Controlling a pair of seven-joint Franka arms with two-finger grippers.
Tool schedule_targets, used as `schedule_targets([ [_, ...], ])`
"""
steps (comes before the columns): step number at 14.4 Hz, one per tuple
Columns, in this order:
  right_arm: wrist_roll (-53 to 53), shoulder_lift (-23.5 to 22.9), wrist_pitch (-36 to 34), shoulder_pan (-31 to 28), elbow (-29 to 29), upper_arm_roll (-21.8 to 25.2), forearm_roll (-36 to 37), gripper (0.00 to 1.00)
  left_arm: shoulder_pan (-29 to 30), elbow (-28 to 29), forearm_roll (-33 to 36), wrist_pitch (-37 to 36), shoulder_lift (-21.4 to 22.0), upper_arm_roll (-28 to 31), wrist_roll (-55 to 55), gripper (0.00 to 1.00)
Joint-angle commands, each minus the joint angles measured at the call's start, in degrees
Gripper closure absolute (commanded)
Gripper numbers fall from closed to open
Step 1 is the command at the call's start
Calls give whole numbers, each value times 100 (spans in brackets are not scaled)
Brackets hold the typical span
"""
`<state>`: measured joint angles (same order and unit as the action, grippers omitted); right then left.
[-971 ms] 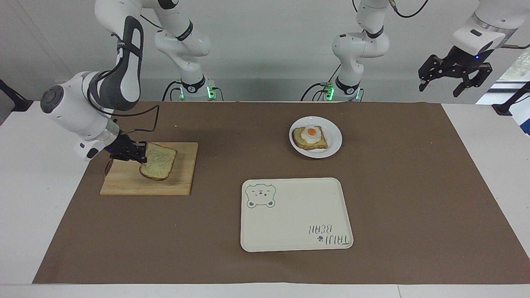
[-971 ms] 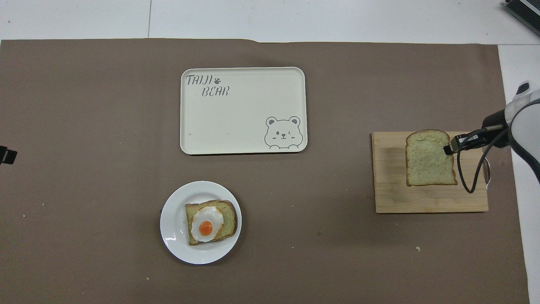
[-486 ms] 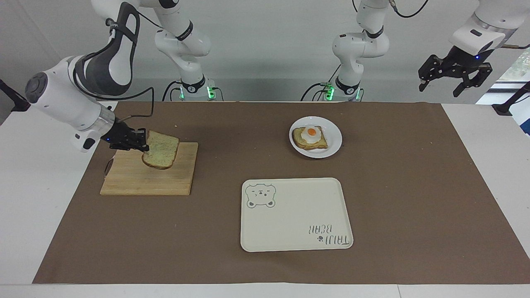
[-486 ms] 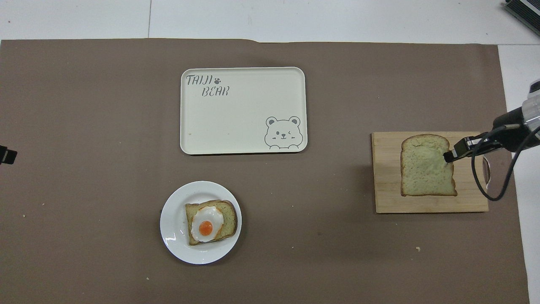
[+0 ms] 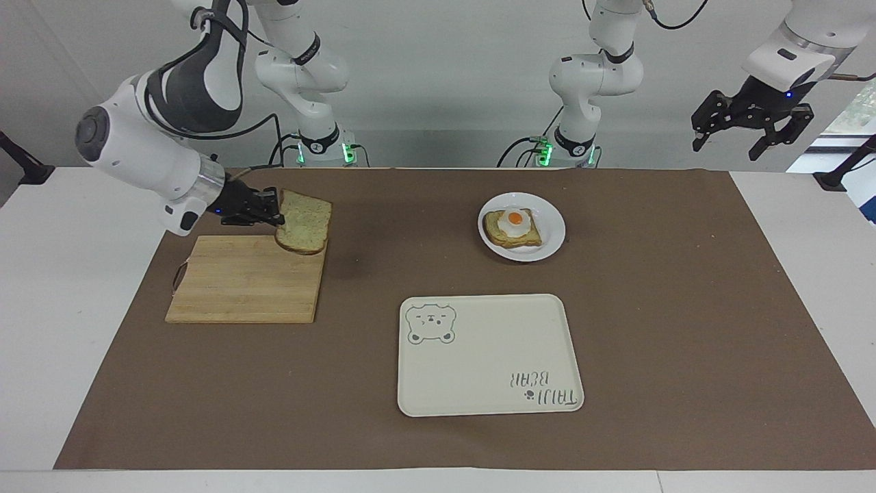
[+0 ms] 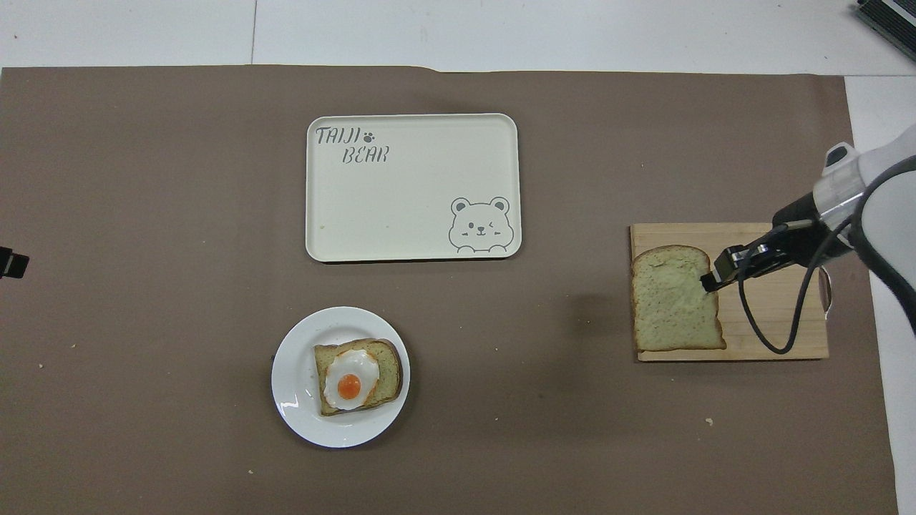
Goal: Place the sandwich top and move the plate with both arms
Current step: 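Carry the bread with the right gripper and lay it on the egg toast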
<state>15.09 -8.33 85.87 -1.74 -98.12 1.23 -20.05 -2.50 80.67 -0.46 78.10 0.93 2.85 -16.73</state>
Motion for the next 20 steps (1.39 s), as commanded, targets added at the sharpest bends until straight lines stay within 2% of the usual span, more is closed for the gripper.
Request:
schedule_targets([
  [1, -427, 297, 166, 261, -375, -9, -289, 100, 57, 186, 46, -5, 162, -30, -67, 0],
  [15, -2485, 341, 1924, 2133, -762, -18, -509, 100, 57, 186, 46, -5, 162, -30, -67, 0],
  [17, -2607, 254, 1985, 2353, -770, -26, -544, 100, 48, 186, 46, -5, 162, -30, -67, 0],
  [20, -2844, 8, 2739, 2879, -814, -27, -1000, 100, 48, 186, 46, -6, 162, -30, -67, 0],
])
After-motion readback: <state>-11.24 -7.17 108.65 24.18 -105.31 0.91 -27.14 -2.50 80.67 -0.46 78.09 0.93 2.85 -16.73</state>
